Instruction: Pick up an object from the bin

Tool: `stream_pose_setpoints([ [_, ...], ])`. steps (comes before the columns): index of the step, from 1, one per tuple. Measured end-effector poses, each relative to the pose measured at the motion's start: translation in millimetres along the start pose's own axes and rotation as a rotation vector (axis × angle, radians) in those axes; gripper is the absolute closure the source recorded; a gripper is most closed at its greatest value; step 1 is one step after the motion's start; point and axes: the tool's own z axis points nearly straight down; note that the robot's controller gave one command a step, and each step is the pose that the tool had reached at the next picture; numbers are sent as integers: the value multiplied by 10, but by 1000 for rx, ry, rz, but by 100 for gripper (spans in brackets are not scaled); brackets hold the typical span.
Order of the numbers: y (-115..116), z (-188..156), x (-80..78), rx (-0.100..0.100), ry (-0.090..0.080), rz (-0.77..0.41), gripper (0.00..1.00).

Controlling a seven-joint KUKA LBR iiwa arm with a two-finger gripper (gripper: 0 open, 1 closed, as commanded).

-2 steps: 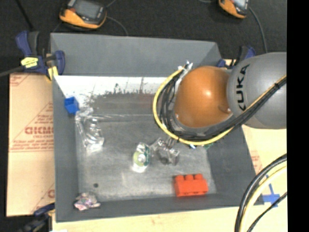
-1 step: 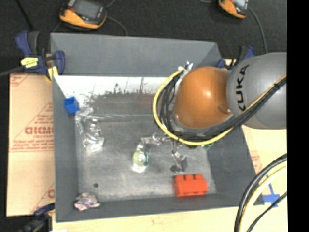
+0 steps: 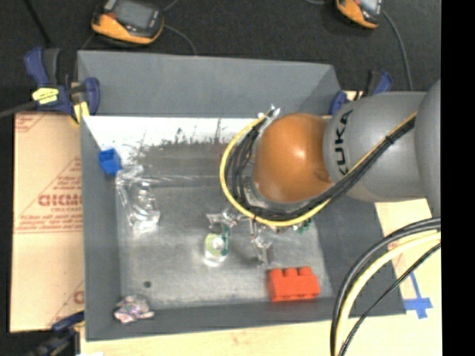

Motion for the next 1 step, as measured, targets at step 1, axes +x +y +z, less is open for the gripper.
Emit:
stream_pose_setpoints([
  [1,-11,-42,-11,4,-5,3,100],
])
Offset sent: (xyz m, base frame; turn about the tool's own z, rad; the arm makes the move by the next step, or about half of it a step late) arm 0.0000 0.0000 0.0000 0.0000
